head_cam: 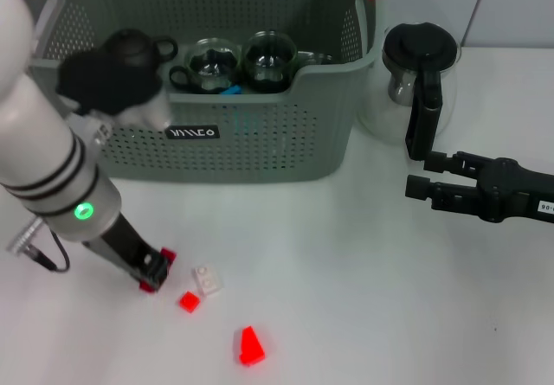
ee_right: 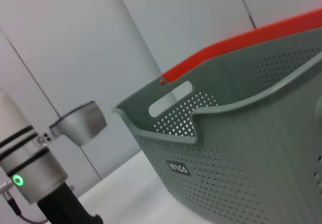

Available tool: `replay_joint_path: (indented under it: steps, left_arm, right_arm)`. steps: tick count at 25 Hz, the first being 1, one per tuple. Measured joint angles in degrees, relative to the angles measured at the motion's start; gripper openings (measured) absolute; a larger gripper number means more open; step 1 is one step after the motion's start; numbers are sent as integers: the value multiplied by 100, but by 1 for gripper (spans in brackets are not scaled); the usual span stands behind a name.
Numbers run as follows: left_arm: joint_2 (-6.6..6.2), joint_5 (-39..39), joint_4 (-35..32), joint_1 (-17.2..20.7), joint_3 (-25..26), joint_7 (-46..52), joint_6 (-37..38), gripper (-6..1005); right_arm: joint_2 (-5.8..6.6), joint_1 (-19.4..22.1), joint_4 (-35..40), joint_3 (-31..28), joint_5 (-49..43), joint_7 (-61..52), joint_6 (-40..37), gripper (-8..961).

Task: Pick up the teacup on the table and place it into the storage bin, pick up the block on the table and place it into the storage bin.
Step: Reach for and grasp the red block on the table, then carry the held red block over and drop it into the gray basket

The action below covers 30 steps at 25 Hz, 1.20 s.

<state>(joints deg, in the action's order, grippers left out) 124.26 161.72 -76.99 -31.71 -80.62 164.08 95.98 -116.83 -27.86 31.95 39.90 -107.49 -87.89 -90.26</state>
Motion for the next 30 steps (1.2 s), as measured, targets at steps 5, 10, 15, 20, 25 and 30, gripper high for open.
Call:
replay_joint_path:
  steps: [5, 10, 15, 20, 25, 30]
  left_arm:
    - [-2, -233, -625, 165, 707, -523, 237, 180]
    - [-10, -1271, -911, 270, 2074, -1624, 618, 181]
    - [-64, -2378, -821, 196, 3608, -2611, 1150, 182]
    - [-397, -3631, -566, 116, 4370, -2898, 1546, 184]
    - [-719, -4382, -350, -192, 4566, -2732, 1500, 185]
    - [-887, -4229, -233, -939, 4490, -2555, 1015, 186]
  right_arm:
    - [2, -22, 0, 0, 1, 0, 0, 885]
    - [8, -41, 1, 0, 23, 0, 0, 884]
    - [20, -67, 6, 0, 34, -43, 0, 884]
    - [26, -79, 13, -2, 36, -48, 0, 885]
    - [37, -79, 11, -72, 36, -22, 0, 885]
    - [37, -68, 30, -91, 35, -36, -40, 885]
